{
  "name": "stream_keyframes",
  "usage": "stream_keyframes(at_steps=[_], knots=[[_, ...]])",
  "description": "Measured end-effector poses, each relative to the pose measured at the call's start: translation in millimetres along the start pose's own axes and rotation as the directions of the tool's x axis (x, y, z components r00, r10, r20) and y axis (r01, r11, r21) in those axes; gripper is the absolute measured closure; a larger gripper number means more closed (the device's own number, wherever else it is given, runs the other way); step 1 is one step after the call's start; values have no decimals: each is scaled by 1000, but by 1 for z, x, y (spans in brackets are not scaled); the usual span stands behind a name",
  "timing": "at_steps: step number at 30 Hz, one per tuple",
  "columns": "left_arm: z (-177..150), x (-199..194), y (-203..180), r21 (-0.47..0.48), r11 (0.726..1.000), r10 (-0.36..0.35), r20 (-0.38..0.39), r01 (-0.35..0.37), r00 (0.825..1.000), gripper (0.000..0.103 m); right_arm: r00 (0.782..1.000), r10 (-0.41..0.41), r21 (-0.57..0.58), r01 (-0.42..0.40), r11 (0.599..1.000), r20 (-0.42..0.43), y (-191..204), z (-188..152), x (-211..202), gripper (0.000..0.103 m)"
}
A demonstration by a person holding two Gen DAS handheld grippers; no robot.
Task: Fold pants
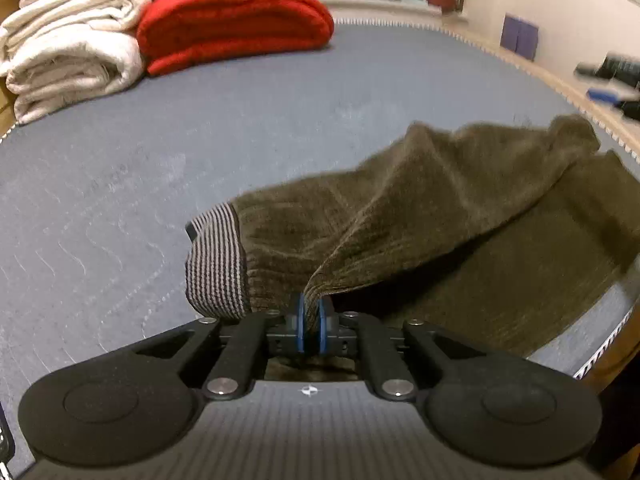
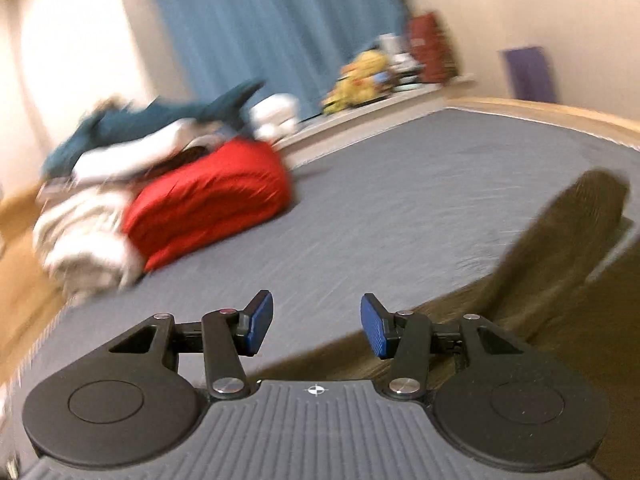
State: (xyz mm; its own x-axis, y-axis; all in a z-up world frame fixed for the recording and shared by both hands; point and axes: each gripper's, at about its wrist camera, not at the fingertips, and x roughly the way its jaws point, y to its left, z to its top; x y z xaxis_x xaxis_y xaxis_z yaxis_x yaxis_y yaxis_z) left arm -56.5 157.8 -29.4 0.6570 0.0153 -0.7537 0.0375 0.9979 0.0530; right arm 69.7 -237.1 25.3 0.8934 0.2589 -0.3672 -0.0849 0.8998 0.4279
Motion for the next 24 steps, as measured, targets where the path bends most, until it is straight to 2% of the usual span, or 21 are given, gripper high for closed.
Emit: stream_keyframes(at_steps=[2, 5, 8, 12, 16, 19, 22, 24], knots=[[2, 1, -4, 13, 1000, -2, 2, 2, 1000, 92, 999, -26, 94, 23, 995, 26, -24, 20, -2, 52], [8, -6, -2, -20, 1000, -4, 48, 5, 999, 84, 994, -87, 189, 73, 979, 68, -64, 45, -5, 51], [16, -10, -2, -29, 999, -15, 93, 18, 996, 76, 987, -146, 271, 123, 955, 65, -111, 62, 1, 50], [25, -9, -19, 22, 999, -45, 138, 43, 989, 72, 982, -183, 347, 186, 919, -40, -169, 61, 29, 50], [34, -2, -41, 95, 990, -114, 152, 101, 982, 68, 970, -129, 436, 210, 875, -208, -209, 39, 69, 50], [34, 9, -63, 181, 973, -168, 127, 144, 978, 62, 954, -107, 480, 235, 845, -280, -220, 21, 90, 50], [29, 23, -86, 279, 951, -162, 89, 131, 983, 62, 942, -109, 480, 258, 838, -316, -221, 12, 109, 50], [27, 32, -93, 307, 943, -157, 68, 129, 985, 62, 937, -116, 478, 271, 836, -329, -221, 8, 120, 50]])
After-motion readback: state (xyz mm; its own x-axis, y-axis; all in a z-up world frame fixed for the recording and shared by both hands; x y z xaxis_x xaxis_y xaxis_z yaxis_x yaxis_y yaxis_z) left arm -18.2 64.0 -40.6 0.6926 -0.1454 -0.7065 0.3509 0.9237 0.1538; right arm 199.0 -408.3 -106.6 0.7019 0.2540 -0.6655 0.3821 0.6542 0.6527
